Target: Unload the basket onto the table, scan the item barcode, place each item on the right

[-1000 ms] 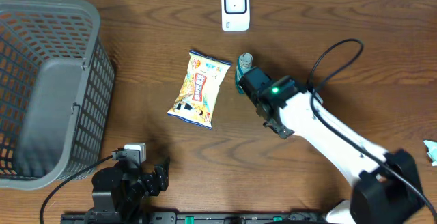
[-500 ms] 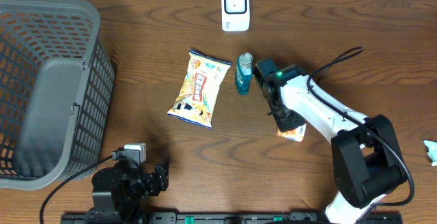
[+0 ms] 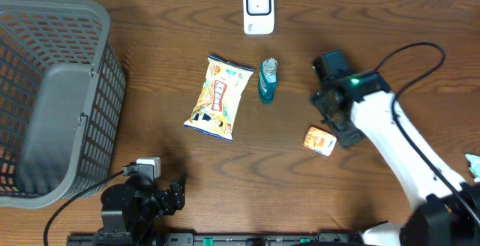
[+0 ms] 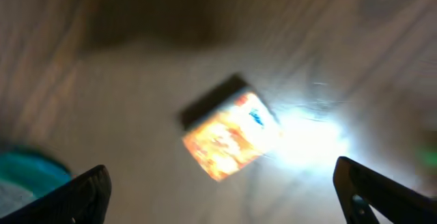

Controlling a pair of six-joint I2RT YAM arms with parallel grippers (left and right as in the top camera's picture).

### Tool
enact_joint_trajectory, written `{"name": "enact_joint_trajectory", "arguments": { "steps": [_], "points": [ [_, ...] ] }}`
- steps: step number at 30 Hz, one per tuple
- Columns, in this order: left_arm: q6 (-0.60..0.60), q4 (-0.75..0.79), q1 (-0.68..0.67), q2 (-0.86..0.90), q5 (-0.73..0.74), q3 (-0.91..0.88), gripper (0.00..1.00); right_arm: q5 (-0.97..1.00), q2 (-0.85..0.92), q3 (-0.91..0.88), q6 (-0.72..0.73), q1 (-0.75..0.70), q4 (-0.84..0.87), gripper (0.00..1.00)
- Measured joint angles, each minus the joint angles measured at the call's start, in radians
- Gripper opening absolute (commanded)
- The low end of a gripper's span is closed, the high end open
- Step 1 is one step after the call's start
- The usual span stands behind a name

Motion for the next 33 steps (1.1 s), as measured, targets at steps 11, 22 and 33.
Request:
{"name": "enact_joint_trajectory", "arguments": {
  "steps": [11, 22, 33],
  "points": [
    [0.0, 0.0, 0.0, 0.0, 0.0, 0.0, 0.8, -0.121, -0.051, -0.056, -0.279, -0.058, -0.016, 0.99],
    [0.0, 0.0, 0.0, 0.0, 0.0, 0.0, 0.81, -0.19, -0.454, -0.267, -0.423, -0.073, 0.228, 0.99],
    [0.0, 0.0, 0.0, 0.0, 0.0, 0.0, 0.81, -0.262, -0.57, -0.594, -0.515, -0.073, 0.589, 0.99]
  ]
}}
